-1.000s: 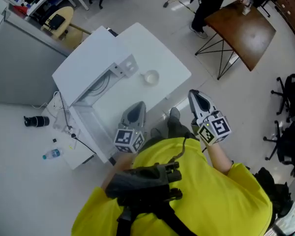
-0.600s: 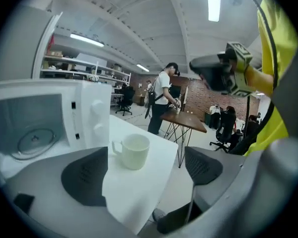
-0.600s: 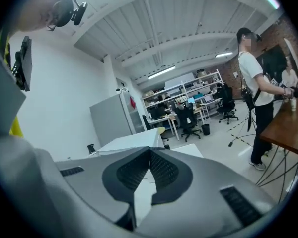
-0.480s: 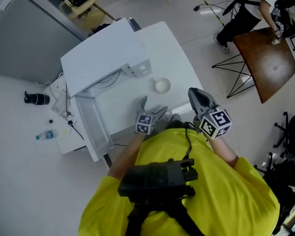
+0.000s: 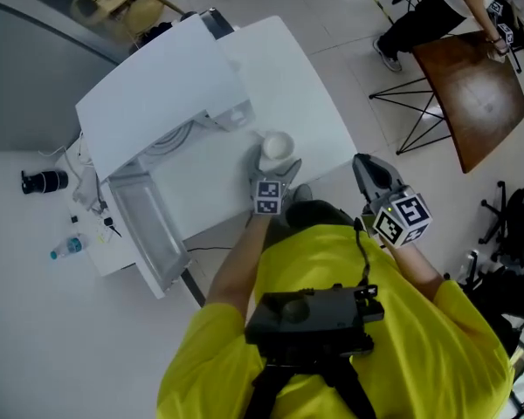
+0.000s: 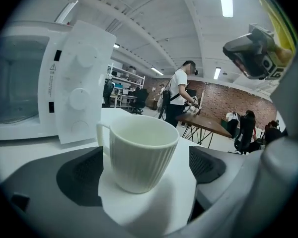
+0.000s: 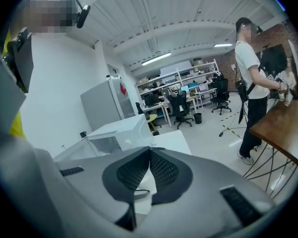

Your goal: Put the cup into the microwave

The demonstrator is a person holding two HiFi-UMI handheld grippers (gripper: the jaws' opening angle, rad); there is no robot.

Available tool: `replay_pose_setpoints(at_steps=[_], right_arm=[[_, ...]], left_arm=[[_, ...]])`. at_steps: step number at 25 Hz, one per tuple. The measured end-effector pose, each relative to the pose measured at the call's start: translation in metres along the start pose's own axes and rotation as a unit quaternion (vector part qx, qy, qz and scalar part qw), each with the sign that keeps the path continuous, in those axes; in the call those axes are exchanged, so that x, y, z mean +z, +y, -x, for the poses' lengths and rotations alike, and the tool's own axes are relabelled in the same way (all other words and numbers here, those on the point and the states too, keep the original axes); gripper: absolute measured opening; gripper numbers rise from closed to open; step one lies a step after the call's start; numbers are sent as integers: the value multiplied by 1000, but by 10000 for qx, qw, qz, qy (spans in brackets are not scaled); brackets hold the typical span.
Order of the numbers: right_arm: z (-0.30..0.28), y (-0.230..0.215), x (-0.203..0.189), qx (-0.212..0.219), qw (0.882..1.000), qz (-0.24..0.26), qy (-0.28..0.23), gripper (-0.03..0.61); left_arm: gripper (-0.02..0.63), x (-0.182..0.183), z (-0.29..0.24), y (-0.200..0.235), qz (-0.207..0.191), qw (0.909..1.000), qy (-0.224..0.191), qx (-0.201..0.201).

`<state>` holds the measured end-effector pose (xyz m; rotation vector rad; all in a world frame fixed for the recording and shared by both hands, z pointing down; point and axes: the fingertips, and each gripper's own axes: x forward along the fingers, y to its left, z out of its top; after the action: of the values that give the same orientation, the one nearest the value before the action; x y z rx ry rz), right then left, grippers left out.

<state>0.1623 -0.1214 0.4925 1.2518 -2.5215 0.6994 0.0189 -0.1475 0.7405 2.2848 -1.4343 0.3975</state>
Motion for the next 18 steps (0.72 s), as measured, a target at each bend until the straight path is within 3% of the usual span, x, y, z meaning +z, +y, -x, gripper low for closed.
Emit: replay_pose_setpoints(at_steps=[12, 18], right_arm=[[-17, -2, -6, 35, 9998, 106, 146, 5], [-12, -4, -7, 23, 9998, 145, 164, 5]], left_arm=[[479, 11, -43, 14, -264, 9988, -100, 397], [472, 13, -22, 9, -45, 9980, -119, 614]])
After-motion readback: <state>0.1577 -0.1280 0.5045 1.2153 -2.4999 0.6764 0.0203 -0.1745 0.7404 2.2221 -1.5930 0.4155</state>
